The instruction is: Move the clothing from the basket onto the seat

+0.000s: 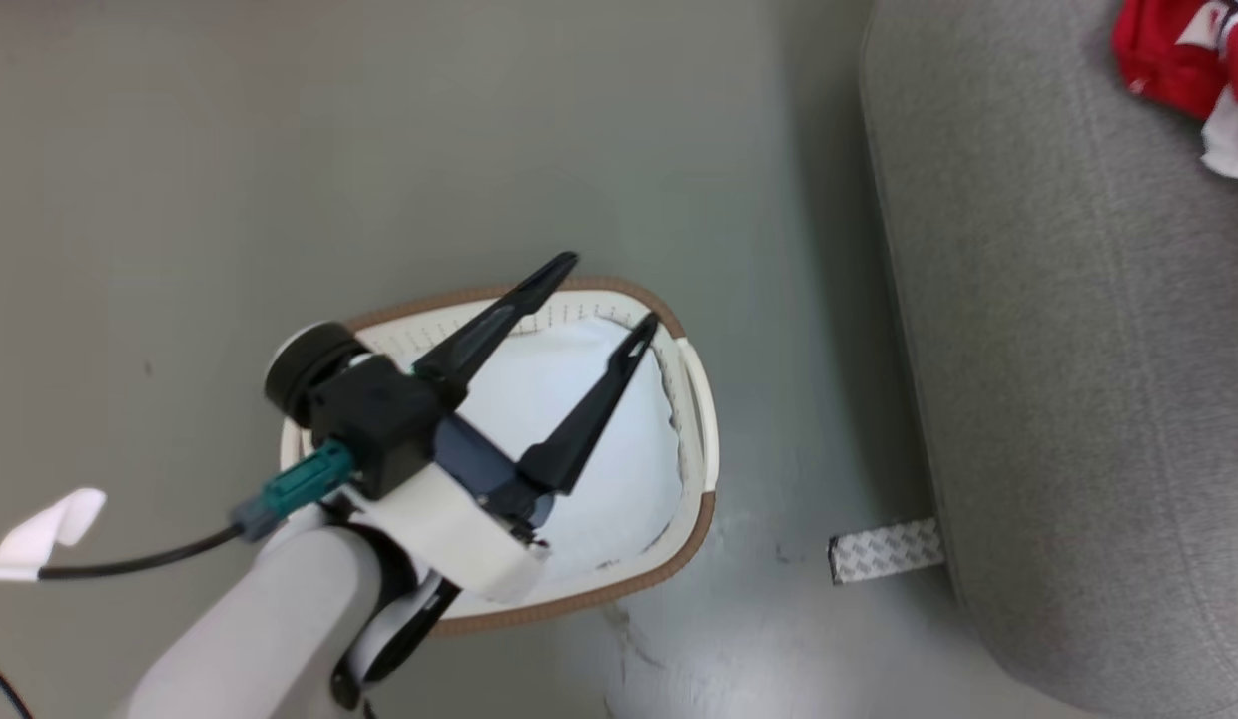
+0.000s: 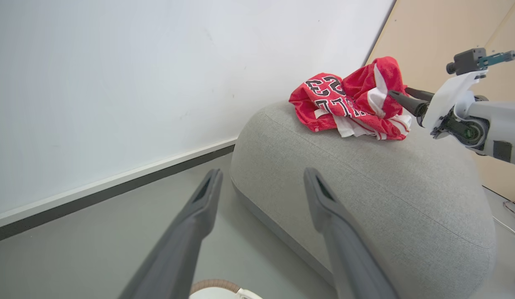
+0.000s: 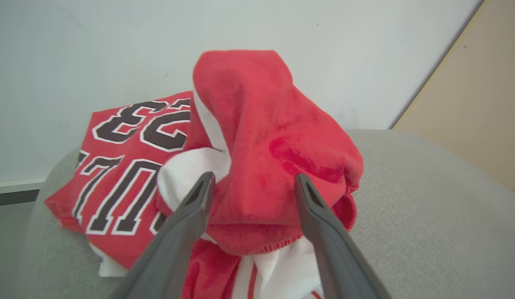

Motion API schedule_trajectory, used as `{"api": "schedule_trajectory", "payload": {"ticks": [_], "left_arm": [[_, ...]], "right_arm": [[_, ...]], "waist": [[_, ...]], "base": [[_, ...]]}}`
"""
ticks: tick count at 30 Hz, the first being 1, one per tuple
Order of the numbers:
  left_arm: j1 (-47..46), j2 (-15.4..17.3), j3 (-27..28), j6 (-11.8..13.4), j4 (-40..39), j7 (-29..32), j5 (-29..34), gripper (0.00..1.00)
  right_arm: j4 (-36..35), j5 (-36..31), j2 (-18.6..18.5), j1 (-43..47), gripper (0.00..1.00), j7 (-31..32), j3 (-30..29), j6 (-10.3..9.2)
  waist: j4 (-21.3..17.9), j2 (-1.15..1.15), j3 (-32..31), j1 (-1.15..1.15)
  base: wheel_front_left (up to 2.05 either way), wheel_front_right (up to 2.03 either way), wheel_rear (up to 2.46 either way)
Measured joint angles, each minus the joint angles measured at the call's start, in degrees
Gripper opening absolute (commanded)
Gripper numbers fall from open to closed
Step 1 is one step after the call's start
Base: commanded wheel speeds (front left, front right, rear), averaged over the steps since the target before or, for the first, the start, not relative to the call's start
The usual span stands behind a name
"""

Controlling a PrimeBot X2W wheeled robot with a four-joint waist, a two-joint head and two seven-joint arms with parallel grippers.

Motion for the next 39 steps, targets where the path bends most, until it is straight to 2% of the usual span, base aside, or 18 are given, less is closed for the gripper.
{"api": "schedule_trajectory", "payload": {"ticks": [6, 12, 19, 26, 33, 39], "left_arm": [[7.2, 1.4, 2.4, 3.0, 6.1, -4.0, -2.3, 1.0], [15.3, 1.9, 4.7, 6.7, 10.8, -7.2, -3.9, 1.0], [22.7, 0.9, 6.5, 9.9, 14.2, -9.1, -5.2, 1.0], [29.6, 0.1, 10.1, 13.0, 14.7, -9.8, -5.4, 1.0], [34.8, -2.0, 15.3, 13.2, 14.3, -9.9, -2.7, 1.0], [37.7, -4.0, 18.8, 11.2, 15.5, -9.9, -0.7, 1.0]], "right_arm": [[-5.0, -0.4, 2.7, 8.6, 1.0, -2.1, 8.6, 0.01], [-16.2, 3.4, 4.1, 20.2, 1.0, -2.3, 17.9, 0.0], [-23.6, 6.9, 4.4, 33.3, 1.0, -2.3, 24.5, 0.01], [-28.9, 10.2, 5.7, 41.6, 1.0, -2.4, 29.2, 0.01], [-29.6, 11.8, 7.0, 48.0, 1.0, -2.4, 32.5, 0.0], [-28.1, 13.5, 7.3, 51.3, 1.0, -2.3, 33.1, 0.0]], "waist": [[-0.4, 0.0, -6.8, 0.0], [-0.4, 0.0, -15.2, -0.01], [1.3, 0.0, -24.7, -0.02], [4.4, 0.0, -32.2, -0.03], [7.7, 0.0, -36.0, -0.02], [8.8, 0.0, -37.7, -0.02]], "base": [[0.0, 0.0, 0.0], [0.0, 0.0, 0.0], [0.0, 0.0, 0.0], [0.0, 0.0, 0.0], [0.0, 0.0, 0.0], [0.0, 0.0, 0.0]]}}
